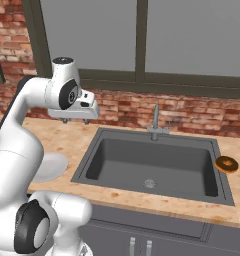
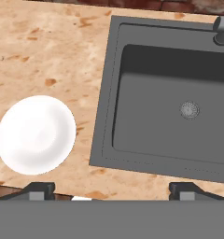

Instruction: Place the pastries on the plates.

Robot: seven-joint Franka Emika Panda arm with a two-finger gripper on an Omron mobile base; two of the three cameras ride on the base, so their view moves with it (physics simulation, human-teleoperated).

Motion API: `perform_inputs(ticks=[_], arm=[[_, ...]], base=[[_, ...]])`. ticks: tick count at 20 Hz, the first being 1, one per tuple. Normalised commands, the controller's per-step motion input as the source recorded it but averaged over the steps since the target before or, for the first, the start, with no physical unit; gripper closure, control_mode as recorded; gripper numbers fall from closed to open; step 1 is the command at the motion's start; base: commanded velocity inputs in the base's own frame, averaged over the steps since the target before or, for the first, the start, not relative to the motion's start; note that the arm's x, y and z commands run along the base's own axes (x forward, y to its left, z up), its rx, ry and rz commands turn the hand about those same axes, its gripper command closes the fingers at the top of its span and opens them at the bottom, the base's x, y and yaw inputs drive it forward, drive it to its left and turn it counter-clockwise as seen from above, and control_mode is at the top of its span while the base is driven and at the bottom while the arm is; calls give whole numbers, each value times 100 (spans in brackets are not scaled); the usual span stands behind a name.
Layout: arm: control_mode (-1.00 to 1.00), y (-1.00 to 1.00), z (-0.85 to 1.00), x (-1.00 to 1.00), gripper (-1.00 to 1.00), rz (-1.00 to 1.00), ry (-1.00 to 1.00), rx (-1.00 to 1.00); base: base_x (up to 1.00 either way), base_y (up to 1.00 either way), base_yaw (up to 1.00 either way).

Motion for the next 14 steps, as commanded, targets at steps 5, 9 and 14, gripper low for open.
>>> perform_inputs(ticks=[5, 9, 14], arm=[[100, 0, 0, 0, -100, 0, 0, 0], [100, 0, 0, 0, -100, 0, 0, 0], [100, 0, 0, 0, -100, 0, 0, 0]], base=[[-6, 0, 0], [-47, -15, -5], [-61, -67, -9]])
